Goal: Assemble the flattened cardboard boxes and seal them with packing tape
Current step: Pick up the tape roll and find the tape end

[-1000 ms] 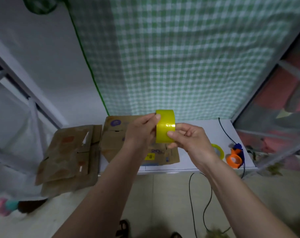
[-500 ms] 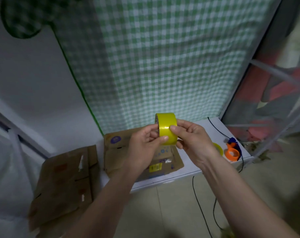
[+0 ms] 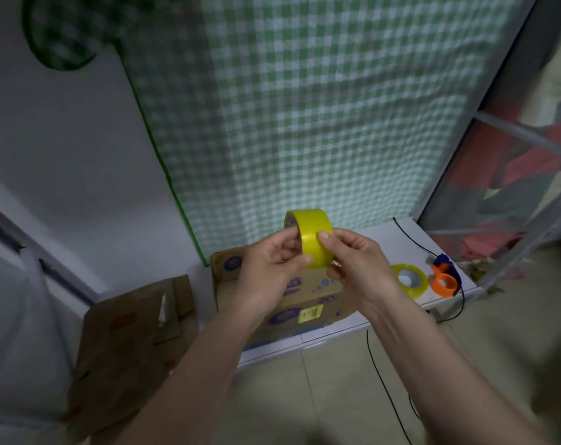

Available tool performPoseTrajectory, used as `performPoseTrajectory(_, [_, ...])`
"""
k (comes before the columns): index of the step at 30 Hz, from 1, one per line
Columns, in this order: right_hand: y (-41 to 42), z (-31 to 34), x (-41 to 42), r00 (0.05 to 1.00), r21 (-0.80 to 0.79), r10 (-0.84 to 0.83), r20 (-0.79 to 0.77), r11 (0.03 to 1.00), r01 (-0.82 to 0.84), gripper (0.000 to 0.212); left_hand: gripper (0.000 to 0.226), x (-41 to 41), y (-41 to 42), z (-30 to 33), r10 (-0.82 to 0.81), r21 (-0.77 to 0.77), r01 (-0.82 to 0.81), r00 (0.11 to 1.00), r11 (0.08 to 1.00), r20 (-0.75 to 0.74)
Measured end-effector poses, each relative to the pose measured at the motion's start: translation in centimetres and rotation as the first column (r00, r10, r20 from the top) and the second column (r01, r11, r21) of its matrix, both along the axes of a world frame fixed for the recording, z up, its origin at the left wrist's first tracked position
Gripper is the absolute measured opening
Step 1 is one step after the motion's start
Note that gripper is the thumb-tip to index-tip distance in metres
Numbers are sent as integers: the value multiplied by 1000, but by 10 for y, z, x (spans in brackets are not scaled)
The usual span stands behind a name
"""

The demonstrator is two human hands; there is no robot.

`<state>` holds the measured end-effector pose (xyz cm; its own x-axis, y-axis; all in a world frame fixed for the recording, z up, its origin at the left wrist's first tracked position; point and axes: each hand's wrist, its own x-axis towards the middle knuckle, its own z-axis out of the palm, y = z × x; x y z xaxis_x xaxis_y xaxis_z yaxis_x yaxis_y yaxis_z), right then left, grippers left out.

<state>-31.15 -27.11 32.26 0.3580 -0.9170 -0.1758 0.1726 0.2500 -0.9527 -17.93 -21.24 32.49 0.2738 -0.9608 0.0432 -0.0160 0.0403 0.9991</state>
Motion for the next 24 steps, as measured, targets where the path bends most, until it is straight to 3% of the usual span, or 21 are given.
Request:
performPoseTrajectory(4, [2,4,7,994,86,-104,-33,991,106,20,36,4,4,-16,47,-24,-43,972,999,230])
performPoseTrajectory(8, [9,-3,9,1000,-17,-14,-15,1000,14,5,24,10,6,-14,57,8,-57,997,998,59])
performPoseTrajectory(13, [19,-14,11,994,-113,109,-24,987,-111,27,6,15,3,-13,121,91,-109,984,990,-131])
performPoseTrajectory(16, [14,-10,14,996,-103,70,-47,992,-75,14,9,15,-3,-13,154,130,-130,969,983,-196])
performPoseTrajectory(20, [4,-11,20,994,-17,-76,-75,997,75,17,20,13,-8,-14,97,90,-84,984,992,-151])
performPoseTrajectory(24, [-4,-12,19,996,34,-64,-61,997,66,20,40,9,-12,-14,61,52,-57,996,997,-71])
